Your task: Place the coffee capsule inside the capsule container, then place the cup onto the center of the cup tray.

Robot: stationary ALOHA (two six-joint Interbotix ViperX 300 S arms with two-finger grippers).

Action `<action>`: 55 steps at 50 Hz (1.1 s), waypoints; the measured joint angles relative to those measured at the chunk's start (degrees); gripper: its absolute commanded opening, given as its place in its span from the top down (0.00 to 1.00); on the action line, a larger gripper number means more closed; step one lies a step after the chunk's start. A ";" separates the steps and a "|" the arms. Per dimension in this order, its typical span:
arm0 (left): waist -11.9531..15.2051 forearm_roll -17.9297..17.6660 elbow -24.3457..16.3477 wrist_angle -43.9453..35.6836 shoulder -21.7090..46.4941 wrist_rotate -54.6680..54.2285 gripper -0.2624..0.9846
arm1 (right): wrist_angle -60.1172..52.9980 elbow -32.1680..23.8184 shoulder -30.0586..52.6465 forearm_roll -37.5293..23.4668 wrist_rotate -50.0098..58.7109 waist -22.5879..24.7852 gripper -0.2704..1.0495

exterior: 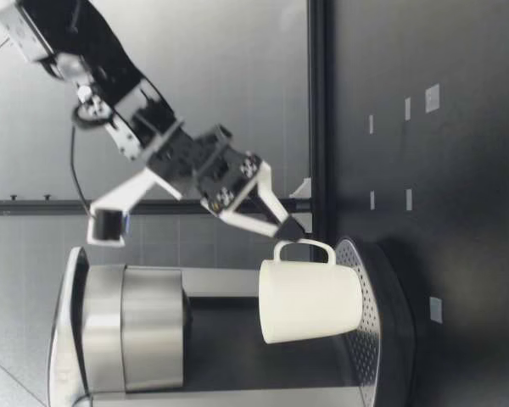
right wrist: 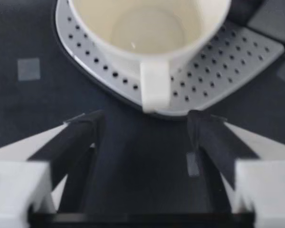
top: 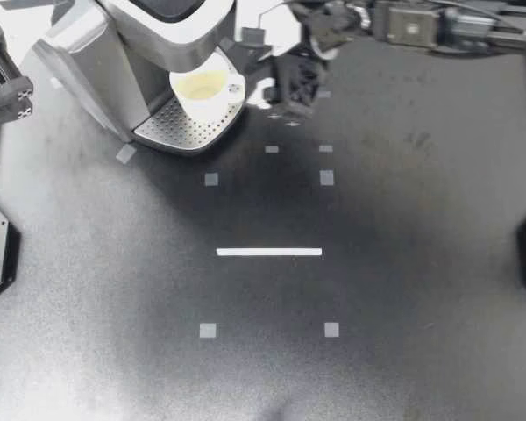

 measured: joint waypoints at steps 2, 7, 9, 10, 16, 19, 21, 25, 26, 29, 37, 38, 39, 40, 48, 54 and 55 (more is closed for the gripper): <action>0.35 0.18 0.09 -0.79 0.18 0.00 0.69 | -0.70 1.23 -1.05 -0.09 -0.09 0.00 0.28; 2.99 0.53 0.09 -3.78 1.76 -0.09 0.69 | -2.64 4.66 -4.39 0.00 0.00 -0.18 0.28; 3.96 0.53 0.09 -4.92 2.72 -0.09 0.69 | -3.34 6.15 -6.06 0.00 -0.18 -0.09 0.28; 4.57 0.53 0.18 -5.45 3.25 -0.09 0.69 | -3.69 6.77 -6.77 0.00 -0.18 -0.18 0.28; 8.35 0.44 0.09 -7.47 5.71 -0.53 0.69 | -4.66 10.20 -10.99 0.44 0.18 -0.18 0.29; 10.02 0.35 -0.18 -7.91 7.03 -0.97 0.69 | -4.83 11.69 -12.83 1.41 0.62 -0.18 0.29; 11.16 0.26 -0.62 -8.09 8.17 -1.14 0.69 | -4.83 12.66 -14.06 2.20 0.88 -0.18 0.30; 12.57 0.26 -1.32 -8.09 10.20 -1.14 0.69 | -5.01 14.33 -16.26 3.78 1.41 -0.09 0.33; 12.83 0.26 -1.67 -8.17 10.72 -1.14 0.69 | -5.01 14.68 -16.79 4.13 1.67 -0.09 0.34; 13.36 0.18 -2.64 -8.00 12.48 -1.14 0.69 | -5.45 15.64 -18.02 5.10 2.20 0.26 0.37; 14.59 0.09 -5.80 -4.92 16.52 -1.05 0.69 | -6.94 17.14 -19.60 6.86 2.90 3.52 0.41; 14.68 0.09 -6.42 -4.31 17.23 -0.97 0.69 | -7.03 17.31 -19.69 6.86 2.99 4.04 0.41; 14.77 0.18 -6.86 -3.78 17.67 -0.79 0.69 | -7.21 17.31 -19.78 6.94 2.99 4.57 0.41; 14.77 0.18 -7.38 -3.25 18.19 -0.62 0.69 | -7.38 17.40 -19.78 7.03 2.99 5.01 0.41; 14.77 -0.26 -10.02 -0.18 21.09 1.05 0.69 | -8.09 17.75 -19.86 7.12 2.99 7.56 0.42; 14.85 -1.93 -11.43 0.62 22.24 2.55 0.69 | -9.14 18.28 -19.86 7.12 3.16 7.47 0.43; 14.85 -2.29 -11.51 0.70 22.32 2.81 0.69 | -9.32 18.37 -19.86 7.21 2.99 7.56 0.43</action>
